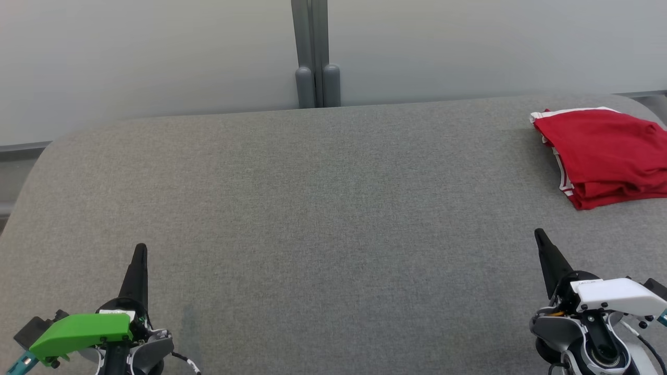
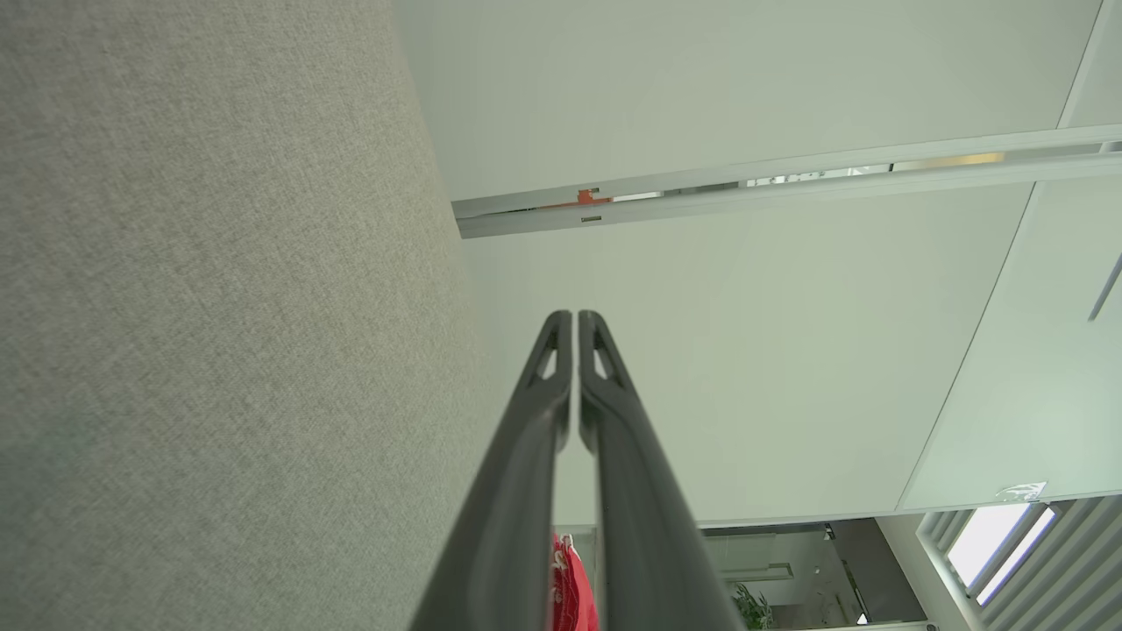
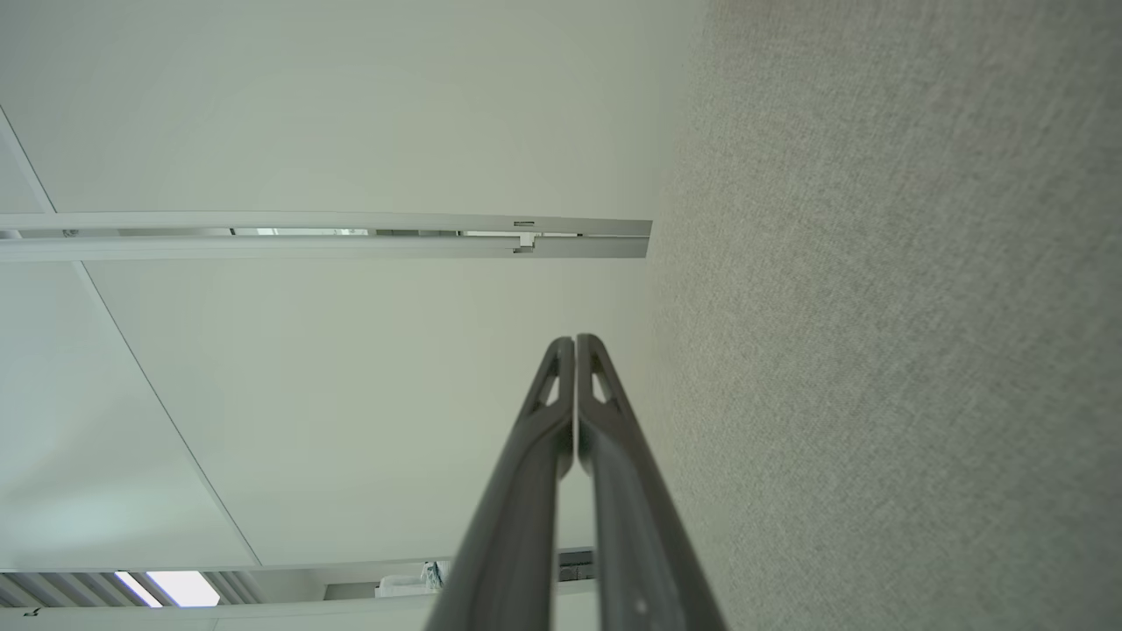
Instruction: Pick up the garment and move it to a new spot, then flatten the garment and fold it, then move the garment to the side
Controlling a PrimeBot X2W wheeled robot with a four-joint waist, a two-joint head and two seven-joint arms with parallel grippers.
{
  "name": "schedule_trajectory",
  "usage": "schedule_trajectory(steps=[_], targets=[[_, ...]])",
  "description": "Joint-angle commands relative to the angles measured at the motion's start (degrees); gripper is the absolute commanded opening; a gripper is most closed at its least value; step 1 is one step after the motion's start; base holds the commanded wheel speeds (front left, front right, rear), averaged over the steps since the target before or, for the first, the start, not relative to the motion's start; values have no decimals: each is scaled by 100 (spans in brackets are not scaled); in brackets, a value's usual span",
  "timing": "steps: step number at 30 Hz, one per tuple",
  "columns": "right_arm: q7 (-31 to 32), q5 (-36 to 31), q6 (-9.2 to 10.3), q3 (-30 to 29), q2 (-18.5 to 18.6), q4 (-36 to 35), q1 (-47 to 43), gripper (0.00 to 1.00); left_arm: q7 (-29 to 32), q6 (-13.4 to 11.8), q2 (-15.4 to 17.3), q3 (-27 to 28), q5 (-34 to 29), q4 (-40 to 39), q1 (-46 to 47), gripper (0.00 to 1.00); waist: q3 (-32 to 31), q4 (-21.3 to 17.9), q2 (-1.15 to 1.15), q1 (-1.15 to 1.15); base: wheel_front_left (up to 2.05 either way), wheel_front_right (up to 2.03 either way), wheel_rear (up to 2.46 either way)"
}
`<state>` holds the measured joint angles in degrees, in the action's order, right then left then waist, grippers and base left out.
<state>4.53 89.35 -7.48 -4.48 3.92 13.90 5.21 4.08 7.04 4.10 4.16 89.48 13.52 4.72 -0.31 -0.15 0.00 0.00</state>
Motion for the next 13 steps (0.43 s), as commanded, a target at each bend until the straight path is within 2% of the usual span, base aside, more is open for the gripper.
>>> schedule_trajectory(steps=[1,13], targets=[[52,155,-2,-47,-15,2,92,0,55,39,3,48,181,24,130,0,12,4,0,0,0,0,0],[134,397,-2,-120,-32,10,109,0,141,64,-13,99,443,54,186,0,49,15,0,0,0,0,0]])
